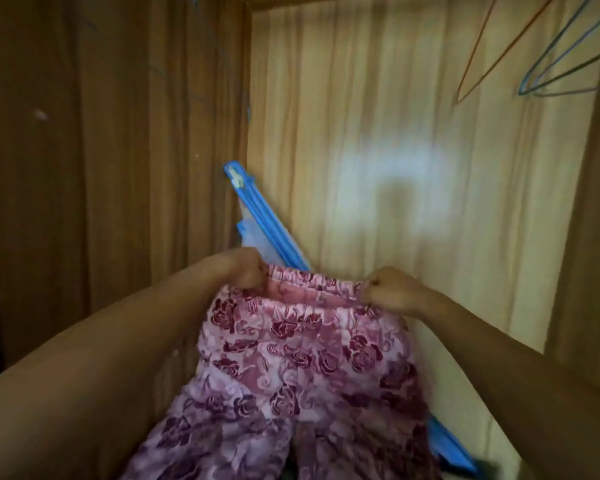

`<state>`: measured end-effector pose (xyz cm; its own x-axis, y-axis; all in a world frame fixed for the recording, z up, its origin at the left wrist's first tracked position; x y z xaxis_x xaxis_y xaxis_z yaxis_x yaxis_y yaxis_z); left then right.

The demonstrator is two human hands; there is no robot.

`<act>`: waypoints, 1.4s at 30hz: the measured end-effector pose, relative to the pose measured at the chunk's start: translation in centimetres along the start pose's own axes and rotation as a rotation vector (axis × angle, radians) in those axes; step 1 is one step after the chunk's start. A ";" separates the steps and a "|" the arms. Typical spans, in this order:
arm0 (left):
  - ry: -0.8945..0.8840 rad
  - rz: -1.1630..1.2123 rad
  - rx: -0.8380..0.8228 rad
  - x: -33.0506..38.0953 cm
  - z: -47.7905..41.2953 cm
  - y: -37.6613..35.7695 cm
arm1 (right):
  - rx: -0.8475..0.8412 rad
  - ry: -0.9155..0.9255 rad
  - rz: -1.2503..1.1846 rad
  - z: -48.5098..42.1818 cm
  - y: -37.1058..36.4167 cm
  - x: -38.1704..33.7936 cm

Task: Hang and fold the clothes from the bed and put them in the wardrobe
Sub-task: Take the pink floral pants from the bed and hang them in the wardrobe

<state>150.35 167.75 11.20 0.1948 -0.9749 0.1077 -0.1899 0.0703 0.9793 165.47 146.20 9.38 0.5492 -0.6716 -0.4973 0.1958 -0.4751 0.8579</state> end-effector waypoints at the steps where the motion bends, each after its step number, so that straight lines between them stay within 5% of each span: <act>1: -0.001 0.042 -0.038 -0.1 0.4 -2.4 | -0.065 0.005 0.021 0.4 -2.2 0.5; 7: -0.021 0.102 -0.119 -1.5 1.6 -14.7 | -0.241 0.094 0.157 0.7 -14.6 3.8; 14: 0.004 0.132 -0.249 -3.4 2.0 -21.5 | -0.382 -0.044 0.200 0.3 -21.0 5.8; 23: -0.052 0.422 -0.019 -1.9 1.3 -9.8 | -0.341 -0.035 -0.063 -0.1 -9.5 2.6; 33: -0.329 0.384 0.277 10.5 1.1 13.0 | 0.233 0.071 -0.246 5.7 16.6 -4.9; 40: -0.495 0.449 0.437 17.1 0.8 21.4 | 0.704 -0.005 -0.381 9.5 24.6 -4.3; 42: -0.515 0.428 0.466 18.4 0.4 22.5 | 0.880 0.096 -0.493 11.1 26.4 -4.4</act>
<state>149.24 151.28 35.19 -0.4306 -0.8664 0.2530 -0.5505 0.4742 0.6871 159.18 130.30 32.73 0.6393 -0.2571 -0.7247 -0.2286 -0.9634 0.1401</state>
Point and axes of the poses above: each hand's wrist, its own z-axis away from the middle knuckle, its own y-axis out of the back of the hand, x = y × z, the point moved 6 cm from there along -z, towards the middle knuckle, and after that the axes turned 14 degrees about -y, right-handed, at the moved point
